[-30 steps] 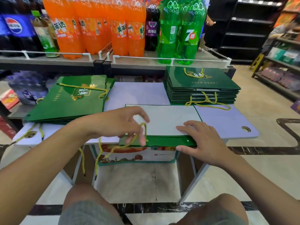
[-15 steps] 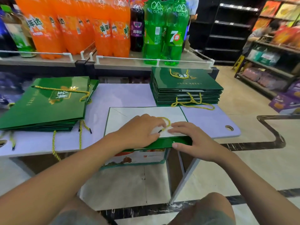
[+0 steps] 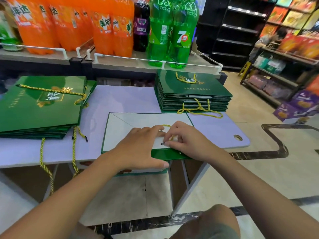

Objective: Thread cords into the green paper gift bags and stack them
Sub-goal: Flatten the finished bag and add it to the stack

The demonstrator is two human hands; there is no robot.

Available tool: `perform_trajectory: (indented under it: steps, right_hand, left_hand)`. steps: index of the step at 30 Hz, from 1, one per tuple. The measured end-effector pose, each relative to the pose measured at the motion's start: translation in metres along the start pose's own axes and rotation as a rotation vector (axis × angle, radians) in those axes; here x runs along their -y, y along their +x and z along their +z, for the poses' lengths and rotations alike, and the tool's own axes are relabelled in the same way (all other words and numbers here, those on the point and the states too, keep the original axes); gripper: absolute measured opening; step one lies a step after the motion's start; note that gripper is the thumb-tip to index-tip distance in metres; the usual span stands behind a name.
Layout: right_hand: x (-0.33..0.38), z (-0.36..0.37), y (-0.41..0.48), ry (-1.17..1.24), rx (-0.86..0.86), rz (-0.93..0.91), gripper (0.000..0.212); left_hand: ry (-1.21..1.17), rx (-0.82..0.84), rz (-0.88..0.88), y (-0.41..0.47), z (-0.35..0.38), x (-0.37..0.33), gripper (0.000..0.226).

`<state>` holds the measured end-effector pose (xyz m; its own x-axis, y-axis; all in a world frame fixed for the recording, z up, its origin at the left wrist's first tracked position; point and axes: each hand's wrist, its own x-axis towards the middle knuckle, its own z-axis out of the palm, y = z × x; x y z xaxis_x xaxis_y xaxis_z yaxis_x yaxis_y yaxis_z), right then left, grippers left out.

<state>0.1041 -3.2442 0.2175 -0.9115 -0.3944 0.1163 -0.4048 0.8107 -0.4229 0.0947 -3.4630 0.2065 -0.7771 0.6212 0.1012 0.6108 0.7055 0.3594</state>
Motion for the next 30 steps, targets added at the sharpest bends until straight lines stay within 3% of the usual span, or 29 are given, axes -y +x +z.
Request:
perform_trajectory:
  steps: [5,10,19,30]
  right_hand:
    - [-0.006,-0.026,-0.015,0.149,0.037,0.032,0.004]
    - [-0.015,-0.053,-0.024,0.082,0.14,-0.015,0.011]
    - [-0.009,-0.049,-0.025,-0.091,0.205,-0.116,0.014]
    - [0.004,-0.047,-0.016,-0.137,0.247,-0.071,0.012]
  left_hand:
    - [-0.024,-0.033,0.014,0.0,0.003,0.005,0.08]
    - [-0.074,-0.06,0.101,0.003,0.006,0.013,0.054]
    - [-0.142,-0.076,0.091,0.002,0.009,0.017,0.048]
    - [-0.176,-0.063,0.072,-0.001,0.008,0.016,0.049]
